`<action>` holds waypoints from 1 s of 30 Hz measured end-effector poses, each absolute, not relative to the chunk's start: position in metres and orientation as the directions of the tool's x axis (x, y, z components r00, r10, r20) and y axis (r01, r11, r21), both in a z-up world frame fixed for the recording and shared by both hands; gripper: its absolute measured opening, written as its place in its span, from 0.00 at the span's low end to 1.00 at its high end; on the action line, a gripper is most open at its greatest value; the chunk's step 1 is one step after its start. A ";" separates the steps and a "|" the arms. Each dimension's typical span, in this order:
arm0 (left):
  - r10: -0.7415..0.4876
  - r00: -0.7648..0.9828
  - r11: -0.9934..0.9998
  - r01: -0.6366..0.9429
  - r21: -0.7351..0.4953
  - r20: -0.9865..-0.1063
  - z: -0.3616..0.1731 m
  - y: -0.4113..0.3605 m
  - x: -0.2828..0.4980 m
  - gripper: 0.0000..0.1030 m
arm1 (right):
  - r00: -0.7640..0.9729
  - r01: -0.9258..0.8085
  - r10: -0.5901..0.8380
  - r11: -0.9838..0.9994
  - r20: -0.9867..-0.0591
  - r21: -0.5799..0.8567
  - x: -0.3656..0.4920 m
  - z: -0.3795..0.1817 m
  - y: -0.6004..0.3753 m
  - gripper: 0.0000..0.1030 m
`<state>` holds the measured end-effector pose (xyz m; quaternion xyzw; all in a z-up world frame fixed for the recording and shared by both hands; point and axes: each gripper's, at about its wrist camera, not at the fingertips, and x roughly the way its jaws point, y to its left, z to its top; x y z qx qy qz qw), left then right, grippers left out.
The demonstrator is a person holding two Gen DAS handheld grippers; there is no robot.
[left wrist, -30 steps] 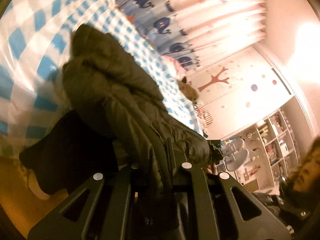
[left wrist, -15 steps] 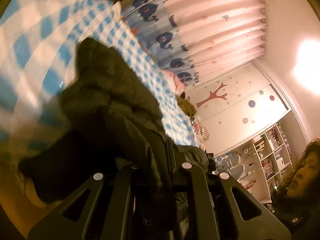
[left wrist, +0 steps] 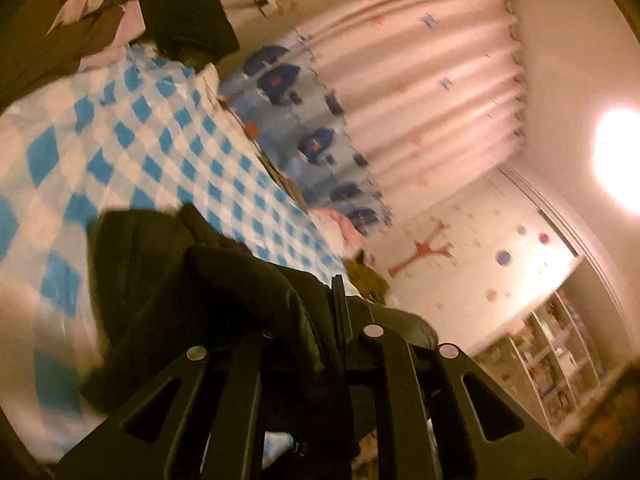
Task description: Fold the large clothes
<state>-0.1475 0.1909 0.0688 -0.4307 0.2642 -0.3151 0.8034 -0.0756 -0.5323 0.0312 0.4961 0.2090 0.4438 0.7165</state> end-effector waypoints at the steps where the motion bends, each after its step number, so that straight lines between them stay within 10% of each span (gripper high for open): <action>1: -0.714 0.679 0.453 0.261 -0.852 -0.172 0.068 0.189 -0.136 0.08 | 0.529 -0.413 0.839 0.121 0.130 0.902 -0.064 0.028 -0.533 0.14; 12: -0.504 0.760 0.694 0.073 -0.717 -0.411 0.036 0.163 -0.058 0.08 | 0.589 -0.265 0.808 0.162 0.027 0.951 0.013 -0.026 -0.531 0.14; 30: -0.434 0.763 0.717 -0.030 -0.697 -0.479 0.012 0.164 0.013 0.08 | 0.620 -0.184 0.779 0.259 -0.093 0.948 0.067 -0.036 -0.525 0.14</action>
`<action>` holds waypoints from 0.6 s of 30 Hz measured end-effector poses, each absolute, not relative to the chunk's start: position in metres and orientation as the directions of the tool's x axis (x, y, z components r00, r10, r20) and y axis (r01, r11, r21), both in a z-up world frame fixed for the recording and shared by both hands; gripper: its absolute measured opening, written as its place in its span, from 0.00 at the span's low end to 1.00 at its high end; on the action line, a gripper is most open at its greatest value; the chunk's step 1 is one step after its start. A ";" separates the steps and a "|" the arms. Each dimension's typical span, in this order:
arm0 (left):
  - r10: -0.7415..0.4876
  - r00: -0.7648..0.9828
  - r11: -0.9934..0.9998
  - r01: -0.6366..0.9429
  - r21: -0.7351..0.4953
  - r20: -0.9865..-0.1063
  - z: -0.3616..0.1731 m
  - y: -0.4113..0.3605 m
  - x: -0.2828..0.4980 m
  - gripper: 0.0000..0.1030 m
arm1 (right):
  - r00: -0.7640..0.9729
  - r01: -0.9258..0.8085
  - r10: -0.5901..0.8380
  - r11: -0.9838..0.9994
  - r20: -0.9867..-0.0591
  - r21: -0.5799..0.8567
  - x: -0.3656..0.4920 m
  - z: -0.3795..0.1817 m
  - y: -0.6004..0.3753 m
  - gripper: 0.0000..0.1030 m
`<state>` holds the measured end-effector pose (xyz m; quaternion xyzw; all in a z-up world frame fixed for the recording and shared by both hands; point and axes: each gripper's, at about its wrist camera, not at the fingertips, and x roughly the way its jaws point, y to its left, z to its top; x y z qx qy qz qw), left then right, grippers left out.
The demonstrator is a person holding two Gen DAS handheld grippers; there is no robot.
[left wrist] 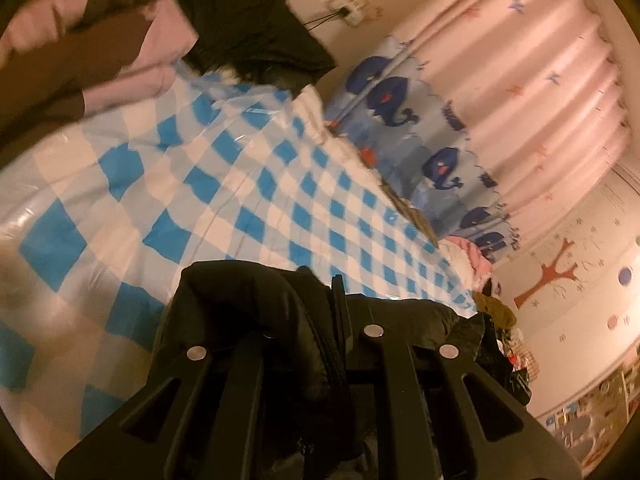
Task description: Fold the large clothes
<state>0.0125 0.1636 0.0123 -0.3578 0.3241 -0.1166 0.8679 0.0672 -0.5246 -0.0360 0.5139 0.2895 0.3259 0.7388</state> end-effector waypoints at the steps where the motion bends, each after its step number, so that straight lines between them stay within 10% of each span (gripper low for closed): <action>1: -0.425 0.758 0.719 -0.049 -0.693 -0.495 0.005 0.163 0.020 0.08 | 0.625 -0.158 0.773 0.263 -0.110 0.952 0.075 -0.045 -0.525 0.14; 9: -0.374 0.702 0.736 -0.173 -0.655 -0.606 -0.053 0.159 0.074 0.08 | 0.637 0.008 0.742 0.264 -0.209 0.964 0.122 -0.105 -0.522 0.14; 18: -0.360 0.768 0.734 -0.118 -0.669 -0.530 -0.014 0.166 0.091 0.08 | 0.657 -0.124 0.748 0.223 -0.088 0.967 0.145 -0.057 -0.520 0.14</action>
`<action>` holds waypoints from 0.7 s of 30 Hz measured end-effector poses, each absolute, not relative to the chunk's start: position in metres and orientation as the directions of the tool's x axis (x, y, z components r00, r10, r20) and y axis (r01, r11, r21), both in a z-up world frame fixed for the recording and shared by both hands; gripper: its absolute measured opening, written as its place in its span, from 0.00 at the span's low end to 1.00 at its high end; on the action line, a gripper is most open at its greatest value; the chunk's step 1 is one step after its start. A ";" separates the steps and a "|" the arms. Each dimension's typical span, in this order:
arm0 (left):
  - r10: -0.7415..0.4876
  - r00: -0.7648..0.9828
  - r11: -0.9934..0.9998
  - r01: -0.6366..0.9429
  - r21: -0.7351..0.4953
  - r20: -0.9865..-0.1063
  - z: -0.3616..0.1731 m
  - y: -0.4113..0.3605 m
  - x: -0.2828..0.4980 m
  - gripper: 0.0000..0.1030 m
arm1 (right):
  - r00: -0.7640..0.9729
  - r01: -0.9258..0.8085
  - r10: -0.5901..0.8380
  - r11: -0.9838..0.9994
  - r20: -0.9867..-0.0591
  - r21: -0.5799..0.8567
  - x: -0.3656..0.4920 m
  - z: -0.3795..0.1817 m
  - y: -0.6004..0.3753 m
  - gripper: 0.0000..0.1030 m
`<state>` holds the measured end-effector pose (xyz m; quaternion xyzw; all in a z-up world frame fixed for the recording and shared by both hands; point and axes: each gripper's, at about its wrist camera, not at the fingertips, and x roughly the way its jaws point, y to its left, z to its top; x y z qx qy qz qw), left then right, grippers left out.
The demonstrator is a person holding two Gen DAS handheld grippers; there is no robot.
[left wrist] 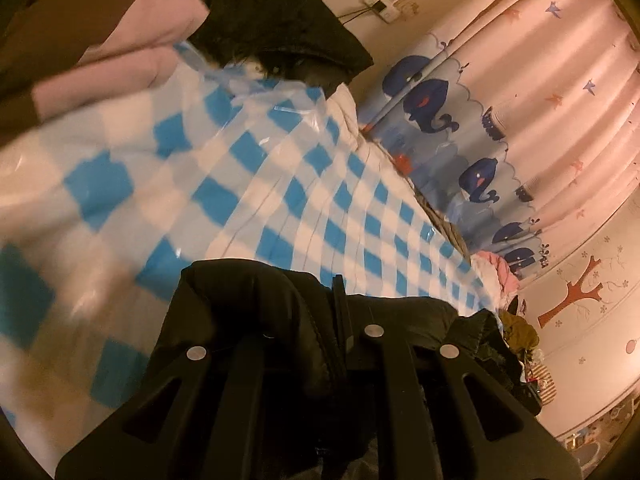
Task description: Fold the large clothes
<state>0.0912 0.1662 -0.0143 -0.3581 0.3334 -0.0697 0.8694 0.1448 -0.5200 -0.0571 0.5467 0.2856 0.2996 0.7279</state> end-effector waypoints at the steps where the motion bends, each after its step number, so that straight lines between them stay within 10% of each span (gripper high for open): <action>1: -0.358 0.767 0.729 -0.127 -0.673 -0.532 -0.017 0.168 0.096 0.08 | 0.662 -0.117 0.744 0.222 -0.091 0.968 0.150 -0.059 -0.521 0.14; 9: -0.420 0.573 0.671 -0.327 -0.666 -0.704 -0.118 0.166 0.155 0.12 | 0.635 0.171 0.731 0.184 -0.251 0.968 0.190 -0.152 -0.517 0.14; 13: -0.490 0.525 0.639 -0.327 -0.696 -0.696 -0.107 0.175 0.157 0.20 | 0.631 0.150 0.734 0.200 -0.249 0.968 0.186 -0.137 -0.523 0.37; 18: -0.621 0.560 0.452 -0.316 -0.834 -0.548 -0.073 0.207 0.134 0.75 | 0.666 0.145 0.709 0.183 -0.233 0.972 0.167 -0.108 -0.543 0.74; 21: -0.621 0.612 0.403 -0.286 -0.869 -0.489 -0.043 0.222 0.116 0.79 | 0.675 0.133 0.679 0.271 -0.288 0.953 0.151 -0.081 -0.546 0.85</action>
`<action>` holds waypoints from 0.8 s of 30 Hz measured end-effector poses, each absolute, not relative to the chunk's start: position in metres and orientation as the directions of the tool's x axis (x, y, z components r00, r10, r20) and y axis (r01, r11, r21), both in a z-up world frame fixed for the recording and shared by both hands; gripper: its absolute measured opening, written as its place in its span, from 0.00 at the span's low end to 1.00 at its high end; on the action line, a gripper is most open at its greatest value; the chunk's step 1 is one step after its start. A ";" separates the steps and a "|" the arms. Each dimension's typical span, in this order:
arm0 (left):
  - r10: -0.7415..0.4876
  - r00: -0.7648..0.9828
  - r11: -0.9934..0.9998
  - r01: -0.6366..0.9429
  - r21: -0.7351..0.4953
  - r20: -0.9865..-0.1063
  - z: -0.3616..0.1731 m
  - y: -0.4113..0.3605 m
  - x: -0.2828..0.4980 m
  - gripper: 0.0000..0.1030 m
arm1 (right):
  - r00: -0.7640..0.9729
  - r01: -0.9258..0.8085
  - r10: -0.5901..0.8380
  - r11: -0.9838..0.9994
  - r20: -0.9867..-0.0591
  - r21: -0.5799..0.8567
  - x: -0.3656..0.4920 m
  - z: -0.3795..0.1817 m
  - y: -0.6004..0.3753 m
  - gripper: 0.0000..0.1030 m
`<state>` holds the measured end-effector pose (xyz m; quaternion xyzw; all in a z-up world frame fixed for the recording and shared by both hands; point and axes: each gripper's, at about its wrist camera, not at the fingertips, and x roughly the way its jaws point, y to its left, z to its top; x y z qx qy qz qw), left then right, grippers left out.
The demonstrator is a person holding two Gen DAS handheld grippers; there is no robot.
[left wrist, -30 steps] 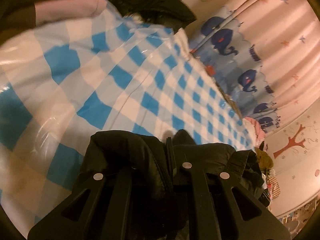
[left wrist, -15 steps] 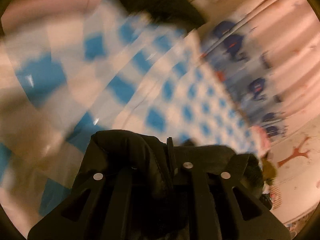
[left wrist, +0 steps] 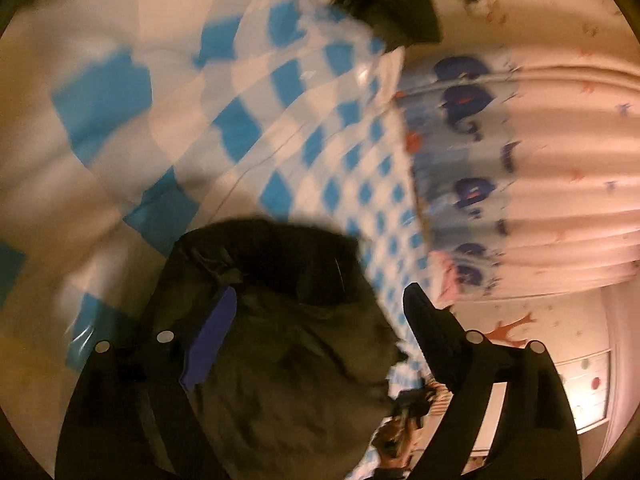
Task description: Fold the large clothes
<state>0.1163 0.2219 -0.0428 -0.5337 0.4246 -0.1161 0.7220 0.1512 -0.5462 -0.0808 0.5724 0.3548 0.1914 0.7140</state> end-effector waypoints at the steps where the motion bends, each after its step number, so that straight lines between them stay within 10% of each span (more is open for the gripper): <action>1: -0.589 0.639 0.421 -0.281 -0.862 -0.496 -0.030 0.225 0.108 0.79 | 0.669 0.100 0.672 0.342 -0.317 0.935 0.146 -0.065 -0.539 0.85; 7: -0.611 0.594 0.698 0.094 -0.709 -0.523 0.045 0.128 0.079 0.81 | 0.560 -0.247 0.576 0.802 -0.595 0.543 0.129 0.016 -0.411 0.85; 13: -0.510 0.391 0.849 0.376 -0.372 -0.767 0.002 -0.049 0.111 0.81 | 0.447 -0.358 0.302 0.923 -0.842 0.141 0.177 -0.022 -0.286 0.85; 24: -0.332 0.442 0.943 0.170 -0.285 -0.834 -0.078 -0.042 0.192 0.81 | 0.419 -0.144 0.330 0.944 -0.846 0.297 0.265 -0.097 -0.299 0.93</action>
